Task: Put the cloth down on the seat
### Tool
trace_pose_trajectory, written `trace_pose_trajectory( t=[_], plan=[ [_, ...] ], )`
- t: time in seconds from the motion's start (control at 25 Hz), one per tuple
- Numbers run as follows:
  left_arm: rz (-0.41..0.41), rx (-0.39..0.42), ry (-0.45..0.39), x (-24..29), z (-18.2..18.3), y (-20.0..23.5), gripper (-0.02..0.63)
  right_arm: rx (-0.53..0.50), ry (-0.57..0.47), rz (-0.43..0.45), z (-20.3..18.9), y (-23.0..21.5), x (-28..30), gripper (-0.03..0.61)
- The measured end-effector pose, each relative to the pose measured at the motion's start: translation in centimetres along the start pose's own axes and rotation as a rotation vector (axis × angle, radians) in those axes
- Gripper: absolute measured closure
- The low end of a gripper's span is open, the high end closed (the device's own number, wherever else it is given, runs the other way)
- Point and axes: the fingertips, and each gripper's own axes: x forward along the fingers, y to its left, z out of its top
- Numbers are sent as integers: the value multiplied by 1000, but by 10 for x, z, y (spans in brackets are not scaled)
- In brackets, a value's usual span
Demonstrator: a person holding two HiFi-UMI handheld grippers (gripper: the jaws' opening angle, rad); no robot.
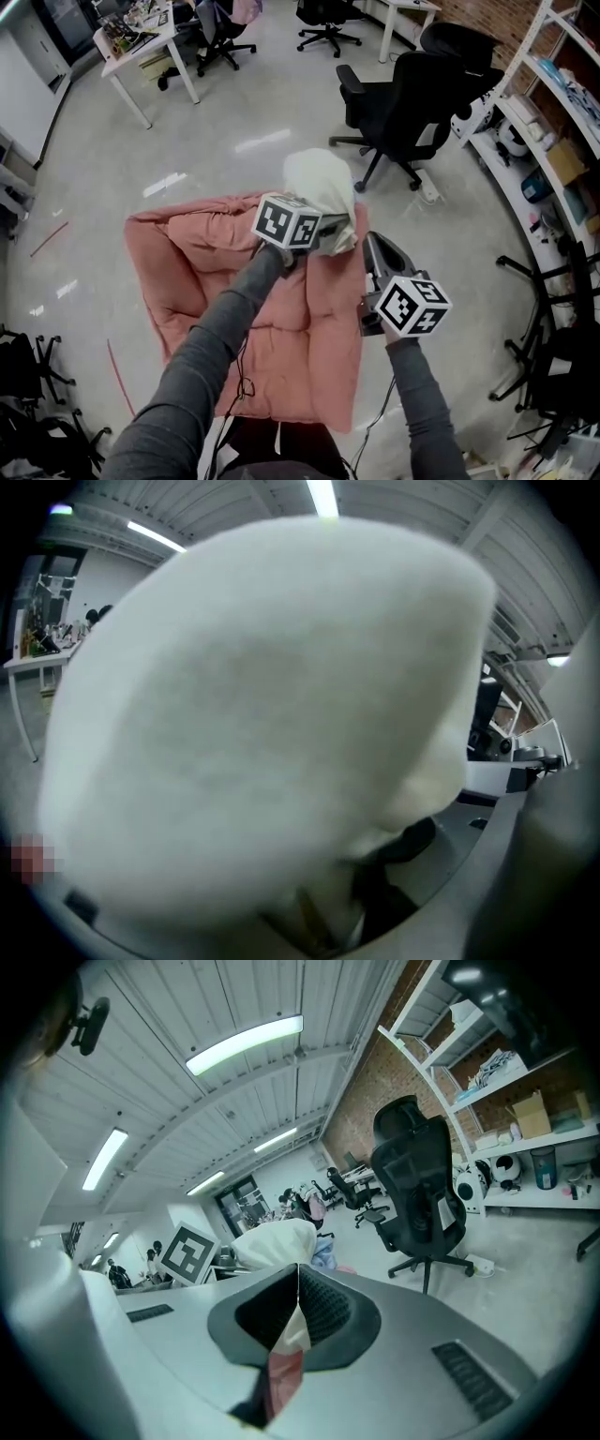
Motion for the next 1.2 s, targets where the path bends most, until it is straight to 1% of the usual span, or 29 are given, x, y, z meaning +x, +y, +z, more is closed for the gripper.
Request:
trace_pose_trajectory(
  t=[0.12,0.24,0.28,0.36,0.44,0.52,0.6,0.76,0.96,1.04,1.2],
  plan=[
    [56,18,6,-1,2,5,228,3,11,6,-6,1,0,566],
    [127,73,18,-2,4,9,196,7,13,9,-8,2,-2,566],
    [159,99,24,-4,6,12,179,8,12,11,-8,3,-3,566],
    [239,156,41,-7,8,19,124,8,11,14,-9,3,-5,566],
    [308,194,58,-10,11,25,81,12,8,14,-9,2,-7,566],
    [349,206,67,-12,12,29,52,20,4,11,-8,1,-9,566],
    [373,200,71,-16,11,30,34,26,1,8,-7,-1,-11,566],
    [389,144,85,-25,0,33,26,31,0,12,-8,-1,-14,566],
    [338,59,109,-39,-10,37,26,56,1,26,-8,5,-14,566],
    [320,53,137,-45,-15,37,26,55,2,29,-8,8,-15,566],
    [315,81,178,-56,-18,39,26,58,-5,30,-7,12,-16,566]
  ],
)
